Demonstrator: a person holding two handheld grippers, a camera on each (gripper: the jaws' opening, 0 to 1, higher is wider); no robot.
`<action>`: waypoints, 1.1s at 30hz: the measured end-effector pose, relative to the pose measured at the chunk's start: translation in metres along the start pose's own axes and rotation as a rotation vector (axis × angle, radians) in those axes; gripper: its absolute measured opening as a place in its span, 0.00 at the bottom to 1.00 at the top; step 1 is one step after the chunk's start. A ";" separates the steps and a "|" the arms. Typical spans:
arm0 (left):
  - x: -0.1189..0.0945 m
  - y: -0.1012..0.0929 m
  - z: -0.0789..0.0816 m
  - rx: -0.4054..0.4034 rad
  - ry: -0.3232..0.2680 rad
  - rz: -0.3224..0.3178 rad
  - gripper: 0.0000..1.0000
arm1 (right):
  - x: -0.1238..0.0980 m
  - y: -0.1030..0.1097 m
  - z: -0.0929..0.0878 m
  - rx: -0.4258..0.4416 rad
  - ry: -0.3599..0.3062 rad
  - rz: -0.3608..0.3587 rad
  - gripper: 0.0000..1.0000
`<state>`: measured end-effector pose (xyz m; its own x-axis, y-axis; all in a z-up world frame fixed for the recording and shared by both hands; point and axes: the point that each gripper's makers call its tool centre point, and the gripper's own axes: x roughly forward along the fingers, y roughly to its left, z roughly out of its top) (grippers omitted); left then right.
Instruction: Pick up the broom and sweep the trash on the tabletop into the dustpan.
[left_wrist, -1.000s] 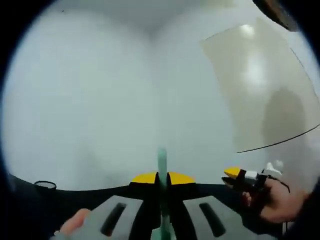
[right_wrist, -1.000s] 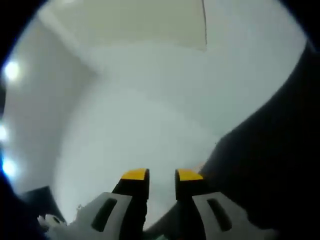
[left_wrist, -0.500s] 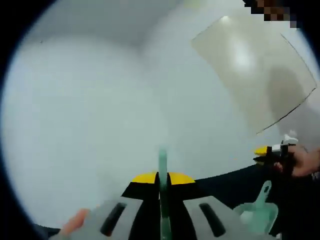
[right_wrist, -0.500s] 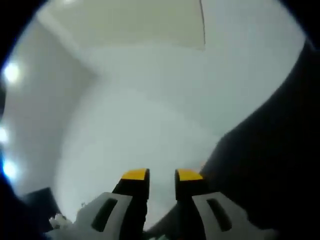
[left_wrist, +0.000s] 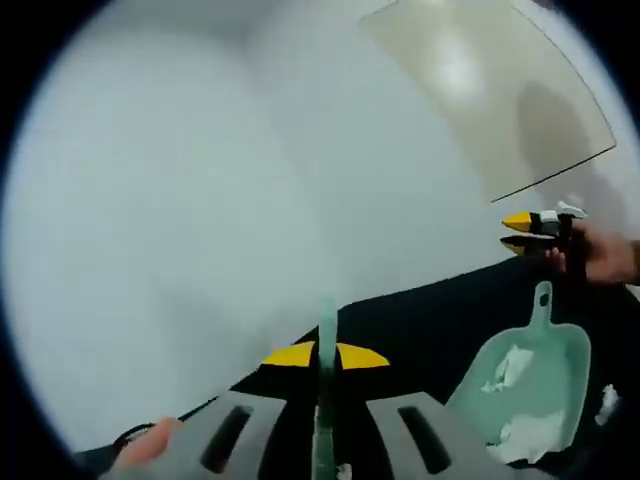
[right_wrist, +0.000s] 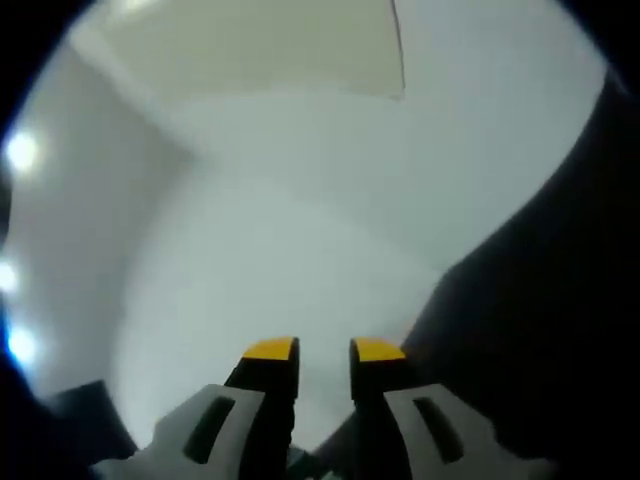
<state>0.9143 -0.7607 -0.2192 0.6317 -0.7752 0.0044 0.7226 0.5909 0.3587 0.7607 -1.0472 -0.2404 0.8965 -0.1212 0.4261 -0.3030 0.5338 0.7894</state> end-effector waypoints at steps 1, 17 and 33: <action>-0.005 -0.003 0.003 -0.009 0.018 0.004 0.04 | 0.000 0.000 0.000 0.002 0.000 0.000 0.22; -0.042 -0.079 0.014 0.113 0.205 -0.139 0.04 | 0.000 0.000 0.003 0.014 -0.009 0.000 0.22; -0.052 -0.125 0.090 -0.080 0.031 -0.145 0.04 | 0.001 -0.002 0.003 0.020 -0.012 0.001 0.22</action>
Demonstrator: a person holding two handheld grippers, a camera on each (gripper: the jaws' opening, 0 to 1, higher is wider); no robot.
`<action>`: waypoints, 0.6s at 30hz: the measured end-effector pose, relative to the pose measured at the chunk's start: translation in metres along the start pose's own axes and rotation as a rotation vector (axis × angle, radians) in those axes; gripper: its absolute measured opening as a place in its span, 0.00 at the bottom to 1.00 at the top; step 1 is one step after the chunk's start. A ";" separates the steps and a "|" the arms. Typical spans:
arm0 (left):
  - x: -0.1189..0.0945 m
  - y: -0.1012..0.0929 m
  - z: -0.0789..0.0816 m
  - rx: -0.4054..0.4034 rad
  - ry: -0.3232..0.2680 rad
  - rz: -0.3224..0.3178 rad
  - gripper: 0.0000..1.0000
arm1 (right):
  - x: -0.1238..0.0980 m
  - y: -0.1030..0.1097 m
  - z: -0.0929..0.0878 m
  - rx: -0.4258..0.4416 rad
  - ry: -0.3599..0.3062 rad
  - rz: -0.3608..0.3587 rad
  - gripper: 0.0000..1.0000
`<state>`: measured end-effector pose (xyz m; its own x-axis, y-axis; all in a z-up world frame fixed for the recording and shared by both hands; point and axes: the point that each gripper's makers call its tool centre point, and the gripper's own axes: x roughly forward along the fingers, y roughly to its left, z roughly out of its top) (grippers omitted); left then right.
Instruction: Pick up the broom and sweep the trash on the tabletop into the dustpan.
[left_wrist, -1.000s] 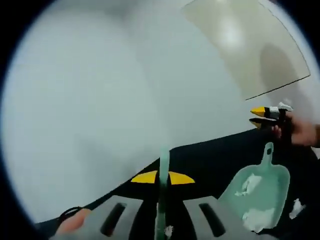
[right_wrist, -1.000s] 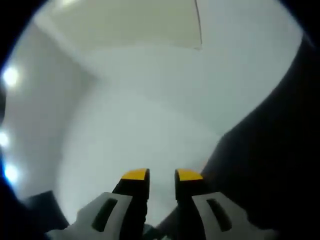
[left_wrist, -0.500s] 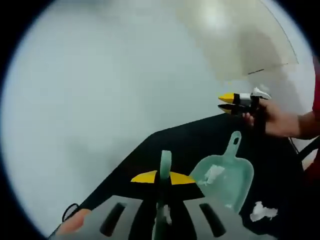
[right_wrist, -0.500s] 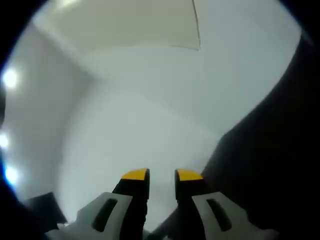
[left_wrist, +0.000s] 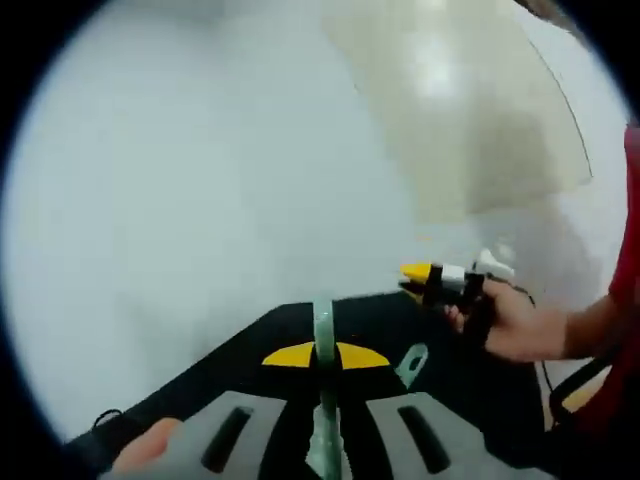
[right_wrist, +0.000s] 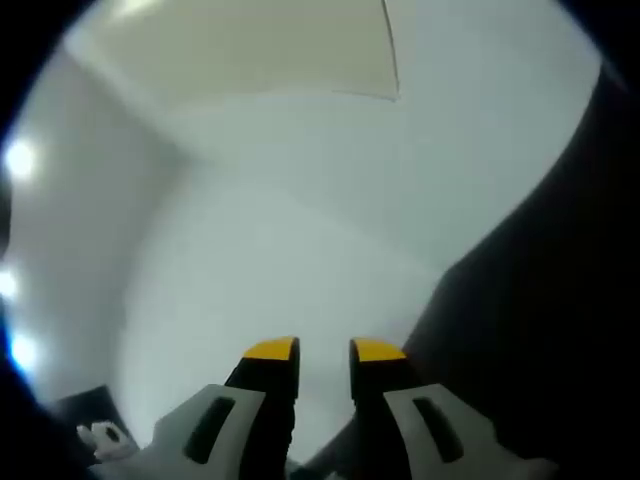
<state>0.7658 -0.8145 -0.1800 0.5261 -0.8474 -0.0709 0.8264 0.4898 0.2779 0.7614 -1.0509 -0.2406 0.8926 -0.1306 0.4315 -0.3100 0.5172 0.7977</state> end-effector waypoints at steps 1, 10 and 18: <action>-0.002 0.005 0.002 0.012 0.003 0.024 0.04 | 0.000 0.000 0.000 0.000 0.000 0.000 0.22; -0.016 0.094 -0.009 0.019 -0.056 0.291 0.04 | 0.000 0.000 -0.002 0.000 0.001 -0.001 0.22; -0.037 0.137 -0.044 0.069 0.055 0.415 0.04 | 0.001 0.000 -0.003 0.002 0.004 -0.002 0.22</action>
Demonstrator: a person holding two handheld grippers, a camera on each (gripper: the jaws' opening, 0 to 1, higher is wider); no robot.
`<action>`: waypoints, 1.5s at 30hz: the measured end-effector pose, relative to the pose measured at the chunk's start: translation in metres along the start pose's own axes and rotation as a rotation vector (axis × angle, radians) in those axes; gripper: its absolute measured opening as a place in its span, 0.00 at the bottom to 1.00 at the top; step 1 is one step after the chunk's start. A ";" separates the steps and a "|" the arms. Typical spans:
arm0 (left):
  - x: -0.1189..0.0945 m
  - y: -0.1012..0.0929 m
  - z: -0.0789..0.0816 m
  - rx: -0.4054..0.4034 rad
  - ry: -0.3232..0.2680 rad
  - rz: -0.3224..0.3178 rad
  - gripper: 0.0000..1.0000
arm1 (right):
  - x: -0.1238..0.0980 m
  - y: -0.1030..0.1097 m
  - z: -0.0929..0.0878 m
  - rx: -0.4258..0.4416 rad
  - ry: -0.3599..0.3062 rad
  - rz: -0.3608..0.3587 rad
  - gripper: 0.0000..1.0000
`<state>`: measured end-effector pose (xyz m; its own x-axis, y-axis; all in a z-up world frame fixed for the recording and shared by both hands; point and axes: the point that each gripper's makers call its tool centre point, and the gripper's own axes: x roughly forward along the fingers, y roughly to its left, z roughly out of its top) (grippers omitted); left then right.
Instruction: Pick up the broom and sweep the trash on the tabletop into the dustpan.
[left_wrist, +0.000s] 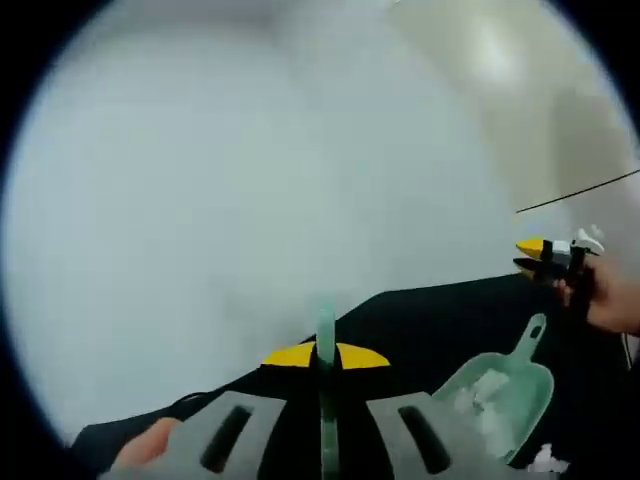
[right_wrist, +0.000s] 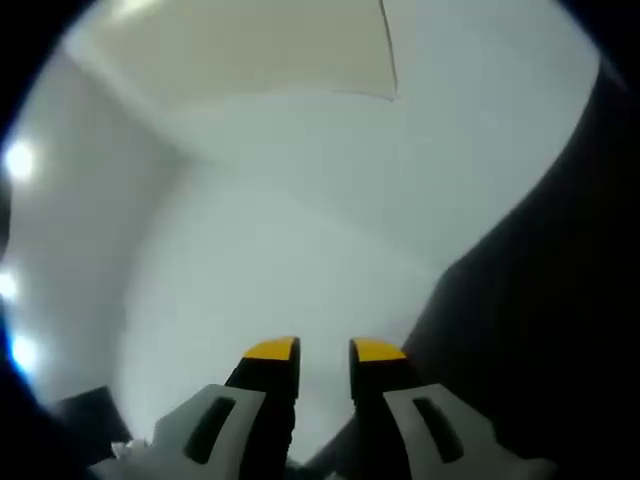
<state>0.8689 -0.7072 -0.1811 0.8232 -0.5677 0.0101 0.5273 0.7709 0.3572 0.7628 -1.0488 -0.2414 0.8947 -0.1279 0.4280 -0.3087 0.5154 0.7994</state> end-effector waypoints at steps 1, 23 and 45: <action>-0.006 0.011 -0.001 -0.001 0.009 0.019 0.04 | 0.000 0.000 -0.001 -0.002 0.004 -0.003 0.22; -0.003 0.001 -0.063 -0.010 0.200 0.076 0.05 | 0.000 -0.006 0.000 -0.004 0.017 -0.004 0.22; -0.015 -0.102 0.058 -0.173 -0.122 -0.121 0.04 | -0.001 -0.007 0.000 0.017 0.014 0.008 0.22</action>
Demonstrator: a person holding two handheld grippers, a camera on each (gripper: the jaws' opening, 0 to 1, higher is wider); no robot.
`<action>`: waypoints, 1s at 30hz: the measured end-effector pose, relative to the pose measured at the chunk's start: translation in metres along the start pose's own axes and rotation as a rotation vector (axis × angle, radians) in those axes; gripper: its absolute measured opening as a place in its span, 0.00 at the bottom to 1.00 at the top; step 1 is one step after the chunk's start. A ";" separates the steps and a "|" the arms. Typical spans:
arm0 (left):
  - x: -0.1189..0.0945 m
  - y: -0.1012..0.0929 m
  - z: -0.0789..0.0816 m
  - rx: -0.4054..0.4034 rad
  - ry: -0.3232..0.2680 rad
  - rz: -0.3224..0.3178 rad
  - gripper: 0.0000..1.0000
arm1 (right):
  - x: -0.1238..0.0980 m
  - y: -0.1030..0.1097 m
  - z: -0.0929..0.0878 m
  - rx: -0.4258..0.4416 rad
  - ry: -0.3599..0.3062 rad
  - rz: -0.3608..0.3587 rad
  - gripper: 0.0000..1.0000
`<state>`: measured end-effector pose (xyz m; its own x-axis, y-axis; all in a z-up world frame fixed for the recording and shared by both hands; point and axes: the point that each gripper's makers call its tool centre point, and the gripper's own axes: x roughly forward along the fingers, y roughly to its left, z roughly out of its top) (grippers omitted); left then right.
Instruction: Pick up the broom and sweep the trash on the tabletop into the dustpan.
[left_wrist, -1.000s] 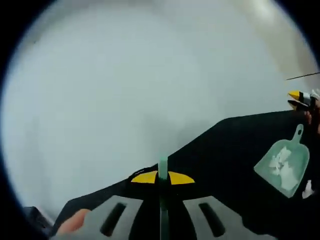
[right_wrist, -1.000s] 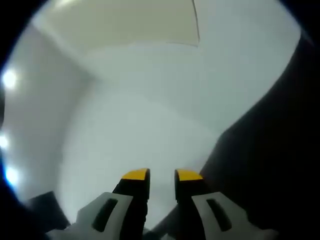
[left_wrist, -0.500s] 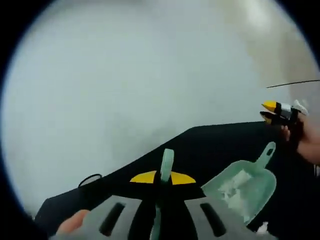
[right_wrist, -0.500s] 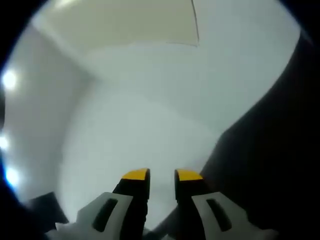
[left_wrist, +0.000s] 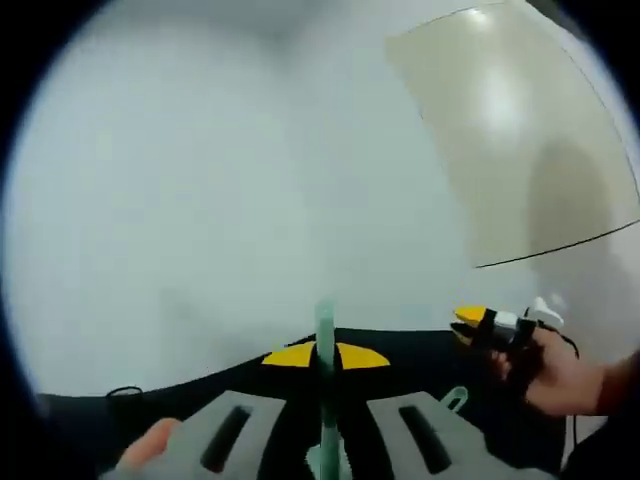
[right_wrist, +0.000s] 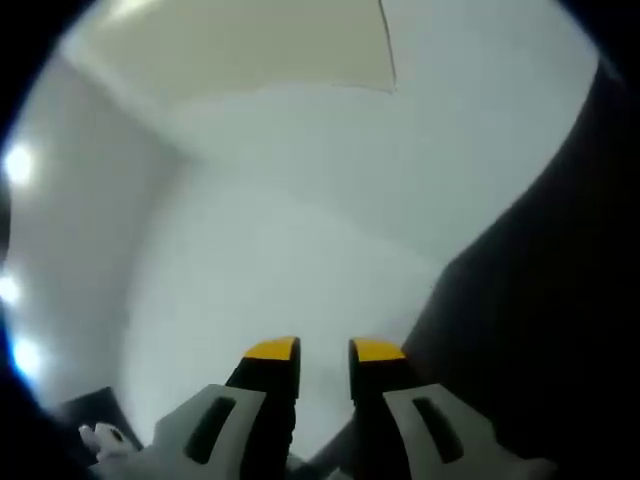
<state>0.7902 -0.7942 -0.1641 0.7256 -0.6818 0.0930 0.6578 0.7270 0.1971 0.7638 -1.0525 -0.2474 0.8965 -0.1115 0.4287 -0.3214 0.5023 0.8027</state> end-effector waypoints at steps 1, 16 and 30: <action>-0.004 0.007 0.002 -0.008 -0.010 0.011 0.04 | 0.000 0.000 0.000 0.001 0.000 0.001 0.22; -0.084 0.008 0.036 -0.400 -0.047 -0.278 0.04 | 0.001 0.000 -0.001 0.000 0.000 0.000 0.21; -0.084 -0.006 -0.049 -0.485 0.221 -0.245 0.05 | 0.000 0.000 -0.001 0.001 0.002 -0.005 0.21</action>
<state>0.7357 -0.7374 -0.2204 0.5309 -0.8395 -0.1153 0.7912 0.5398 -0.2873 0.7637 -1.0521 -0.2481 0.8987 -0.1123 0.4239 -0.3171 0.5013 0.8051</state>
